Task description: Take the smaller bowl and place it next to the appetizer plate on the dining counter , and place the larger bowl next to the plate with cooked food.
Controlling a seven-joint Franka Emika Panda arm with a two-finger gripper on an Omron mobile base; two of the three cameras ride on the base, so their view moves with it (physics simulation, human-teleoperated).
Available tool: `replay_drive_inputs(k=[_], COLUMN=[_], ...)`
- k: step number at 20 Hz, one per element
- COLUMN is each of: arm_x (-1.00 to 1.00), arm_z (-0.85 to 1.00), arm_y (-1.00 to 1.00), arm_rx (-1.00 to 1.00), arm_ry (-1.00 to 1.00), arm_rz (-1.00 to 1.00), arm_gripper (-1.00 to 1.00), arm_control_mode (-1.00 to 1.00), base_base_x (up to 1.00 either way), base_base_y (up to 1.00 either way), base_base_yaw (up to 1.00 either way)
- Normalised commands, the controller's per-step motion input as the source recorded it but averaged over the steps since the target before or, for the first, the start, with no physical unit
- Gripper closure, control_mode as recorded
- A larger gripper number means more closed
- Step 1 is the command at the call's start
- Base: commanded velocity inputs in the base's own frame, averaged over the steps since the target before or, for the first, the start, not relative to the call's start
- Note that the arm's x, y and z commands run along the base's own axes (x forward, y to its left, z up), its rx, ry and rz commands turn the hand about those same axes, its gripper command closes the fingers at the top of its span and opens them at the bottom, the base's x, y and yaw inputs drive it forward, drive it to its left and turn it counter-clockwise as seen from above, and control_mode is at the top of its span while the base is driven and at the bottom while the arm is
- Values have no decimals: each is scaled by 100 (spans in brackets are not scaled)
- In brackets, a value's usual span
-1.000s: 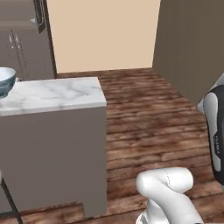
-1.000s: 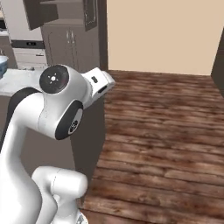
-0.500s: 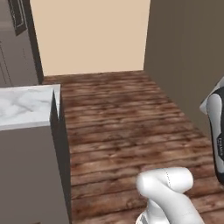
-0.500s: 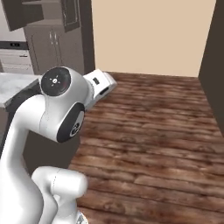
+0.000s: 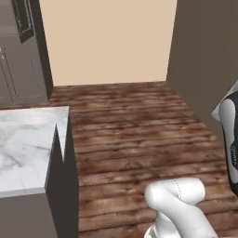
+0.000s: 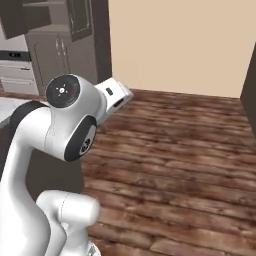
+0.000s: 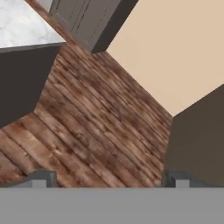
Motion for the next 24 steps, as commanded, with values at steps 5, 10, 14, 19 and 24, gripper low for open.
replay_drive_inputs(k=[5, 10, 14, 19, 24], arm_x=[0, 0, 0, 0, 0], arm_z=[0, 0, 0, 0, 0], arm_y=[0, 0, 0, 0, 0], arm_rx=[0, 0, 0, 0, 0], arm_ry=[0, 0, 0, 0, 0], arm_rz=[0, 0, 0, 0, 0], arm_gripper=[-100, -100, -100, -100, -100], arm_control_mode=[100, 100, 100, 100, 100], base_base_x=[100, 100, 100, 100, 100], base_base_y=[-6, -12, -19, -26, -48], base_base_yaw=[20, 26, 30, 36, 47])
